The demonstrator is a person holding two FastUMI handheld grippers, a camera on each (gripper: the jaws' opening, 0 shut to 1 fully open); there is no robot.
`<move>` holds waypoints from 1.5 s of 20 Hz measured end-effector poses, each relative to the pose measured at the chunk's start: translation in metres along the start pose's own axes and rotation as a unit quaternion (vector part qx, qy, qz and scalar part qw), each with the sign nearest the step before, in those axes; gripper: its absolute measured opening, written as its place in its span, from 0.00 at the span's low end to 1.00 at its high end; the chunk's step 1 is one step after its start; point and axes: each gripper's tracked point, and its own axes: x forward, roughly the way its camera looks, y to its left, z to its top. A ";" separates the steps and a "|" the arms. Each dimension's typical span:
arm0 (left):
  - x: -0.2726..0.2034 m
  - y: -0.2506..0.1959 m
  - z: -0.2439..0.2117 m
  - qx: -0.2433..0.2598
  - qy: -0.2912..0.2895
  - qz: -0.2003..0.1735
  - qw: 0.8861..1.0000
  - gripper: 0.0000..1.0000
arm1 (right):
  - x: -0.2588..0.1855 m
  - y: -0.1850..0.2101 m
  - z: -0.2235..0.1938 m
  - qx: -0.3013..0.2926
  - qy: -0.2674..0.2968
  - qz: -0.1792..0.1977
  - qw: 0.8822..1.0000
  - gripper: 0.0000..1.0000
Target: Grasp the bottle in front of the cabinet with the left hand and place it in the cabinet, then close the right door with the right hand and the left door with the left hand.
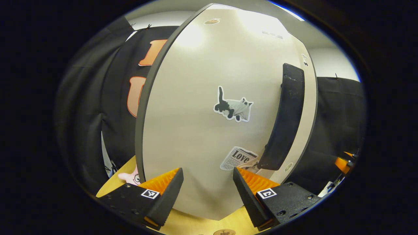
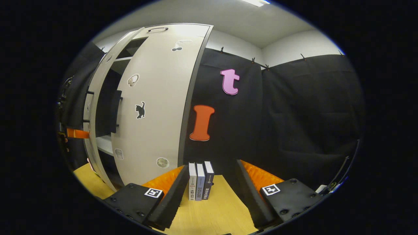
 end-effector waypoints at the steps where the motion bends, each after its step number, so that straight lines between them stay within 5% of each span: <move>1: 0.002 -0.002 0.001 0.002 -0.001 0.004 1.000 0.94 | 0.000 -0.002 -0.001 0.001 0.000 0.001 1.000 0.94; 26: 0.015 -0.005 -0.002 0.036 0.016 0.054 0.998 0.94 | 0.015 -0.079 -0.031 0.049 0.021 -0.003 0.999 0.95; 28: 0.016 -0.006 -0.001 0.038 0.016 0.059 0.997 0.94 | 0.017 -0.087 -0.035 0.050 0.024 -0.004 0.998 0.88; 30: 0.017 -0.006 -0.001 0.039 0.017 0.063 0.997 0.93 | 0.019 -0.094 -0.037 0.053 0.025 -0.005 0.998 0.95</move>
